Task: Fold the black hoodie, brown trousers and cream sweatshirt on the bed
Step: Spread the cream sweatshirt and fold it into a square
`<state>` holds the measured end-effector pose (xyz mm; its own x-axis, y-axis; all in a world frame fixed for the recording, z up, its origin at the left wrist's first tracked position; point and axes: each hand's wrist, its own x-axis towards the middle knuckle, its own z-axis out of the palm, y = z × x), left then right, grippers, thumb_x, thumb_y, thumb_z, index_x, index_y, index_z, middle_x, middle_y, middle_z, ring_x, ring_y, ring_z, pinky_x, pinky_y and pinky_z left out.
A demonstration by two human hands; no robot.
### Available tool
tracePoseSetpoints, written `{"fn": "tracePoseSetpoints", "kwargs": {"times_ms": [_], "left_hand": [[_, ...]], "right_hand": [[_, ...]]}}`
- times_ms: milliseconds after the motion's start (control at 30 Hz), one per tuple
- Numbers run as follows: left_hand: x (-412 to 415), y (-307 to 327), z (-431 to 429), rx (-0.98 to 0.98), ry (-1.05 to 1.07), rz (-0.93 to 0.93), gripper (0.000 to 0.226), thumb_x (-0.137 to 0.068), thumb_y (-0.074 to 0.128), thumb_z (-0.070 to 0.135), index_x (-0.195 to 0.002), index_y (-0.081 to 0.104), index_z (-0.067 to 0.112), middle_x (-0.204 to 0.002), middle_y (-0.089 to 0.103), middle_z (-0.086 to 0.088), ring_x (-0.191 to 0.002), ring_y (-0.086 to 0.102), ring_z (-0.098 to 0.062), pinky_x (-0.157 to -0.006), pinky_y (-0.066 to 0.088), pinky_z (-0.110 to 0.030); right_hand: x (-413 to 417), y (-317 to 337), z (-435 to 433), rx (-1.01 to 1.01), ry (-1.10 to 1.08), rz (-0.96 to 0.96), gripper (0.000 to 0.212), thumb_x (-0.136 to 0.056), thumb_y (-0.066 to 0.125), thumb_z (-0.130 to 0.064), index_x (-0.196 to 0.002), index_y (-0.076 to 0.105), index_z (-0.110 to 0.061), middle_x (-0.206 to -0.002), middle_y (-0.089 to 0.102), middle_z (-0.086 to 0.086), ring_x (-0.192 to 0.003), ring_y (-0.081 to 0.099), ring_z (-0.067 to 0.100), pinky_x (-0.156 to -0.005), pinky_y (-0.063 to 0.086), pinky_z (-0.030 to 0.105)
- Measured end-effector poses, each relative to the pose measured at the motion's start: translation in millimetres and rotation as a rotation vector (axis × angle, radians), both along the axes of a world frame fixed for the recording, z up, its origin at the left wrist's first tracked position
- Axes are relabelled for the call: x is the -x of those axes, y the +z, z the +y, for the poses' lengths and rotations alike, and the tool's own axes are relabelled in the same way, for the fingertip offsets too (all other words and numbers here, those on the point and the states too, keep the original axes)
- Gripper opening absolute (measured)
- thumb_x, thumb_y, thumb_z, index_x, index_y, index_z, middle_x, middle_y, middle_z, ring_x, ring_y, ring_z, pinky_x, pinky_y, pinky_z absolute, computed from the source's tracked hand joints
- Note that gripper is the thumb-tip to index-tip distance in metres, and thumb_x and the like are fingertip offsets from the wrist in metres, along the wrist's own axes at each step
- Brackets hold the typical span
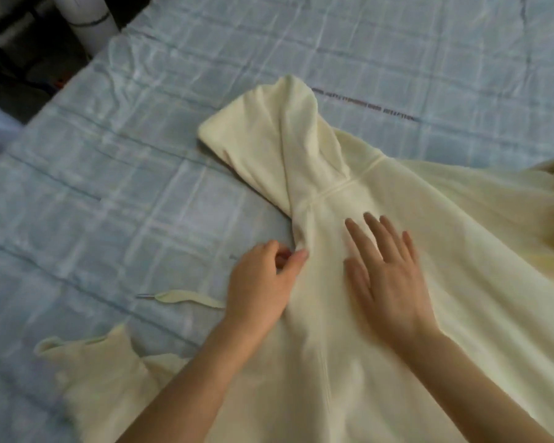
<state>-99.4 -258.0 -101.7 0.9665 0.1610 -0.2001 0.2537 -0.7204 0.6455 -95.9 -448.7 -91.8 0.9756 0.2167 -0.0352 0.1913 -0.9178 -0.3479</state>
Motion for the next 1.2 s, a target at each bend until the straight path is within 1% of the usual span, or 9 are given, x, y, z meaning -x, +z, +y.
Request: {"fn": "tracePoseSetpoints", "kwargs": {"times_ms": [67,133,300,467,533,600,700,900,1200], "left_hand": [[11.7,0.4,-8.1,0.087,-0.043,0.012,0.035,-0.089,0.062,0.048,-0.070,0.052,0.021,-0.071,0.058,0.003,-0.080,0.061,-0.026,-0.068,0.038,-0.036],[18.2,3.9,-11.2,0.169,-0.090,-0.033,0.026,-0.089,0.068,0.035,-0.082,0.056,0.014,-0.082,0.061,-0.003,-0.083,0.058,-0.025,-0.075,0.042,-0.038],[33.2,17.3,26.8,0.185,0.132,-0.175,0.031,-0.089,0.070,0.023,-0.074,0.043,0.023,-0.057,0.047,0.005,-0.056,0.049,-0.007,-0.054,0.033,-0.025],[60.9,15.9,40.3,-0.277,0.090,0.127,0.018,-0.091,0.066,0.025,-0.097,0.054,0.013,-0.093,0.068,-0.016,-0.094,0.062,-0.039,-0.071,0.040,-0.041],[60.5,18.9,18.0,-0.552,-0.072,-0.008,0.032,-0.085,0.069,0.019,-0.111,0.054,0.011,-0.107,0.063,-0.018,-0.100,0.057,-0.038,-0.081,0.043,-0.045],[64.1,19.5,-9.7,-0.562,-0.293,-0.234,0.053,-0.085,0.062,0.028,-0.133,0.051,0.011,-0.134,0.053,-0.017,-0.120,0.048,-0.036,-0.100,0.036,-0.047],[87.1,-1.7,-26.8,-0.486,-0.667,-0.187,0.061,-0.097,0.035,0.046,-0.151,0.039,0.019,-0.161,0.029,-0.007,-0.148,0.025,-0.029,-0.119,0.018,-0.051],[98.2,-56.3,-6.1,-0.579,-0.731,-0.190,0.064,-0.097,0.032,0.049,-0.155,0.030,0.021,-0.163,0.021,-0.005,-0.150,0.021,-0.027,-0.118,0.018,-0.055],[102.5,-40.0,-17.2,-0.617,-0.697,-0.194,0.067,-0.095,0.030,0.046,-0.152,0.035,0.012,-0.160,0.028,-0.016,-0.145,0.030,-0.037,-0.115,0.018,-0.060]], "right_hand": [[34.9,-7.8,-10.5,0.046,-0.010,0.114,0.059,-0.101,0.022,-0.047,-0.159,0.021,-0.033,-0.166,0.023,0.001,-0.155,0.013,0.022,-0.125,0.006,0.043],[56.9,-11.3,-14.6,0.039,-0.038,0.171,0.059,-0.100,0.018,-0.051,-0.157,0.009,-0.040,-0.167,0.019,-0.003,-0.156,0.010,0.020,-0.126,0.004,0.043],[91.9,-8.6,-10.6,0.036,-0.104,0.131,0.057,-0.103,0.024,-0.051,-0.159,0.018,-0.040,-0.164,0.022,-0.007,-0.153,0.016,0.020,-0.123,0.008,0.043],[115.3,-26.6,-14.5,0.199,-0.029,0.272,0.061,-0.096,0.008,-0.057,-0.155,-0.001,-0.044,-0.163,-0.005,-0.015,-0.156,0.000,0.021,-0.125,-0.004,0.042],[115.6,-25.7,-12.8,0.177,-0.069,0.240,0.061,-0.098,0.013,-0.054,-0.157,0.006,-0.042,-0.165,0.003,-0.012,-0.156,0.005,0.022,-0.125,-0.001,0.043],[118.2,-20.6,-11.5,0.155,-0.151,0.160,0.058,-0.101,0.023,-0.049,-0.158,0.024,-0.038,-0.165,0.018,-0.006,-0.155,0.015,0.023,-0.124,0.008,0.048],[136.8,-18.8,-26.5,0.213,-0.354,0.106,0.057,-0.101,0.027,-0.047,-0.156,0.032,-0.034,-0.165,0.027,-0.004,-0.154,0.019,0.026,-0.123,0.010,0.053],[231.5,-34.8,-92.1,0.270,-0.789,0.233,0.063,-0.096,0.022,-0.054,-0.157,0.023,-0.041,-0.166,0.024,0.000,-0.154,0.015,0.031,-0.120,0.012,0.054],[253.9,-48.1,-96.8,0.197,-0.785,0.149,0.060,-0.098,0.030,-0.049,-0.157,0.023,-0.042,-0.167,0.023,-0.002,-0.155,0.013,0.027,-0.121,0.010,0.054]]}}
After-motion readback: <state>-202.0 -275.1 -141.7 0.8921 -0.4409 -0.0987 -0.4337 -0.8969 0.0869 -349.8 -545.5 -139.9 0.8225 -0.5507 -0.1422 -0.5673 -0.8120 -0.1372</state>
